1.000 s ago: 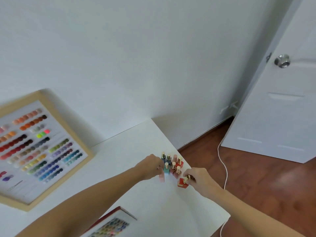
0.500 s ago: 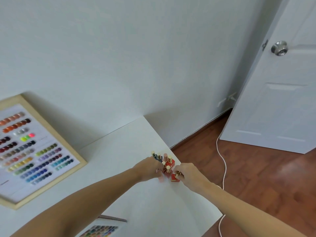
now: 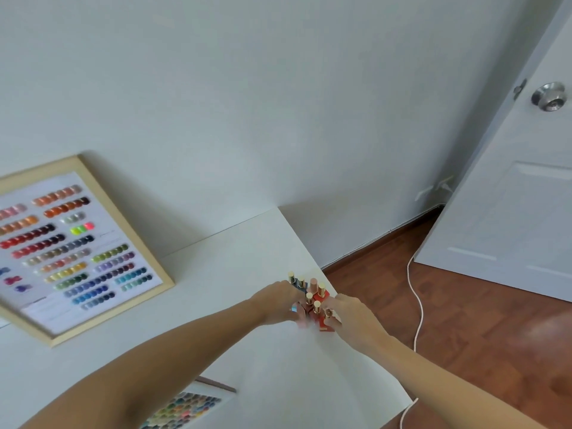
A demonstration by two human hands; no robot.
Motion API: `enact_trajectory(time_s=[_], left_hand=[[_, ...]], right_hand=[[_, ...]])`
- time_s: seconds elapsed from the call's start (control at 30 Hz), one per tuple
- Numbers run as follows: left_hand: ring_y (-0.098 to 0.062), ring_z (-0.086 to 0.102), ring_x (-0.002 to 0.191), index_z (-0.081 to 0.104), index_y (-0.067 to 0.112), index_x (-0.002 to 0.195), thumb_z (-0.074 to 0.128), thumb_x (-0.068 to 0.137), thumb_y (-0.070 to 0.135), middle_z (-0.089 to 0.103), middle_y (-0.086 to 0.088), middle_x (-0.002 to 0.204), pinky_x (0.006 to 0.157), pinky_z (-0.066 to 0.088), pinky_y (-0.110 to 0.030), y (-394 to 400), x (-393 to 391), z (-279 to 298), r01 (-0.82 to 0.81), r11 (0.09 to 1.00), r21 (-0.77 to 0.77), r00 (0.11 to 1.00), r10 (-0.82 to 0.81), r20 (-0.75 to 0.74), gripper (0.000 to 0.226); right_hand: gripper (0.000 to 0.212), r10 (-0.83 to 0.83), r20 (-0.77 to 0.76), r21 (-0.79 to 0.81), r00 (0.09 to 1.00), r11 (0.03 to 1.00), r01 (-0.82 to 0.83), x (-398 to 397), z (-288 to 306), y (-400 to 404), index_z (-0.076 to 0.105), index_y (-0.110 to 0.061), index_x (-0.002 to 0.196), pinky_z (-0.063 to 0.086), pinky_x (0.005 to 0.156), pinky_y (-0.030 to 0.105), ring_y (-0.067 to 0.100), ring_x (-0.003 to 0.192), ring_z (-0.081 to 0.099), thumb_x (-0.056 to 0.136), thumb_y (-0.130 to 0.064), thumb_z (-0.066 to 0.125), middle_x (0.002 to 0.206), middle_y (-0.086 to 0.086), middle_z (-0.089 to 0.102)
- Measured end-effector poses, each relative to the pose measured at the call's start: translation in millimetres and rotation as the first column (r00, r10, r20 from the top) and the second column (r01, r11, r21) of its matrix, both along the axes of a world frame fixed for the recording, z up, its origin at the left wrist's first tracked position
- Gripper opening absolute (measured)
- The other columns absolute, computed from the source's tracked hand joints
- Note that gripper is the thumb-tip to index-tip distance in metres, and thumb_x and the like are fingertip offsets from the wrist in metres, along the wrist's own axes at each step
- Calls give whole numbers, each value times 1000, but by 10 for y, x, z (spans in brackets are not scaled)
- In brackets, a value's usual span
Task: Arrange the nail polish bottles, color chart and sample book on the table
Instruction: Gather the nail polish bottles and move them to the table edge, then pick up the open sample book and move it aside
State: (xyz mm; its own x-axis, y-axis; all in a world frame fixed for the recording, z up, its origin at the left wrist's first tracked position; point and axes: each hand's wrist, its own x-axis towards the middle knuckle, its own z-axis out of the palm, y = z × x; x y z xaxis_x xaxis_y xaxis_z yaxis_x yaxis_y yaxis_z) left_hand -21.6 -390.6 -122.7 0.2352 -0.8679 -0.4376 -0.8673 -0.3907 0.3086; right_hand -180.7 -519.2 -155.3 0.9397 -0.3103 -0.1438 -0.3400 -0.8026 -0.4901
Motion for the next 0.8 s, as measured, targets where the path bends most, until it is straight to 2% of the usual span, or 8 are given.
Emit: enact_trajectory(time_s=[0.13, 0.23, 0.37, 0.5, 0.6, 0.63, 0.7, 0.8], left_hand=[[-22, 62, 101, 65, 14, 111, 65, 87, 38, 70, -4, 110, 83, 50, -33, 130, 91, 151, -36, 999, -38, 999, 37, 26, 33], [-21, 66, 99, 63, 15, 117, 64, 89, 35, 69, -3, 115, 87, 52, -33, 317, 169, 320, -101, 993, -63, 995, 101, 8, 34], [-19, 68, 100, 61, 15, 123, 61, 92, 37, 69, -2, 118, 92, 52, -36, 716, 221, 568, -233, 965, -119, 972, 233, -19, 37], [-16, 68, 100, 61, 17, 124, 60, 93, 38, 68, -1, 120, 92, 54, -33, 1274, 195, 778, -343, 925, -163, 939, 344, -21, 37], [-15, 68, 100, 60, 18, 125, 58, 93, 39, 68, -1, 120, 90, 54, -30, 1788, 149, 902, -416, 889, -193, 908, 419, -30, 38], [-15, 67, 100, 60, 18, 125, 58, 94, 40, 68, -1, 120, 90, 54, -30, 1973, 124, 936, -446, 871, -206, 893, 448, -39, 38], [-14, 67, 101, 61, 19, 125, 56, 94, 41, 68, 0, 120, 89, 54, -27, 2366, 50, 995, -506, 831, -231, 860, 508, -55, 38], [-11, 66, 103, 60, 22, 126, 51, 96, 44, 68, 3, 122, 90, 53, -25, 2987, -124, 1054, -592, 767, -247, 802, 592, -84, 39]], right_hand=[[26, -3, 136, -185, 991, 982, 29, 28, 93, 32, 64, -24, 106, 48, 76, 29, 19, 93, 53, 86, -40, 61, 99, -4, 64], [30, 35, 222, -251, 974, 968, 22, 93, 213, 107, 69, -21, 102, 49, 75, 34, 22, 89, 55, 81, -42, 66, 96, -1, 66], [10, 123, 356, -138, 926, 987, -78, 221, 404, 336, 70, -20, 88, 45, 81, 33, 22, 90, 54, 82, -28, 68, 93, -3, 62], [17, 197, 375, -56, 906, 980, -190, 358, 554, 711, 67, -23, 100, 38, 89, 32, 12, 101, 51, 91, -34, 57, 99, -8, 60], [24, 279, 413, 28, 867, 947, -319, 419, 694, 1020, 64, -23, 109, 35, 89, 13, 6, 104, 53, 94, -35, 49, 105, -9, 59], [29, 313, 419, 69, 853, 925, -373, 428, 740, 1125, 62, -23, 114, 38, 90, 12, 3, 105, 54, 95, -38, 45, 108, -9, 58], [39, 362, 434, 131, 825, 880, -456, 433, 801, 1326, 56, -27, 123, 44, 94, 18, -3, 107, 53, 94, -46, 39, 113, -12, 57], [43, 408, 453, 159, 793, 838, -522, 417, 827, 1627, 42, -40, 133, 47, 91, 20, -1, 108, 53, 93, -53, 35, 114, -17, 54]])
